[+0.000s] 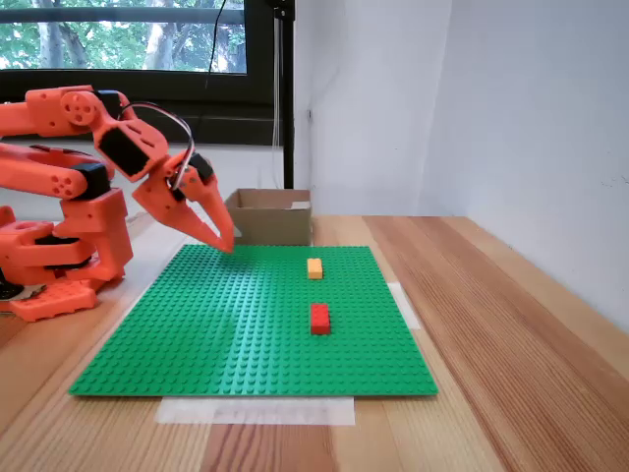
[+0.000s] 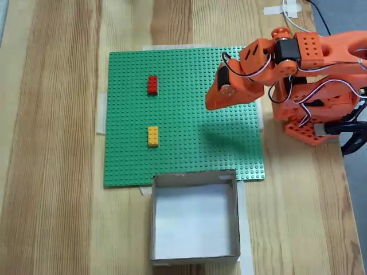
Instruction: Pick the yellow lego block and put it in the box.
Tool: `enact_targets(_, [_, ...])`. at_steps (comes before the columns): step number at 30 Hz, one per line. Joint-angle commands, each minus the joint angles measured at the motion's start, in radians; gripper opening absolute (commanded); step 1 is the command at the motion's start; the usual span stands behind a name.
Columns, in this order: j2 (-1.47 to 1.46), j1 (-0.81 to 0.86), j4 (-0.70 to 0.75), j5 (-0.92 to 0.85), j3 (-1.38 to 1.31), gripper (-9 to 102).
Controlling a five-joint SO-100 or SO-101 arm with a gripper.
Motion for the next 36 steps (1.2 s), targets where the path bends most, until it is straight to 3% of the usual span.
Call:
enact_targets(1, [-0.095, -0.012, 0.015, 0.012, -0.115, 0])
enact_targets(21, [-0.663, -0.055, 0.124, 0.086, -0.629, 4])
enact_targets(36, [-0.933, -0.127, 0.213, 0.052, -0.877, 7])
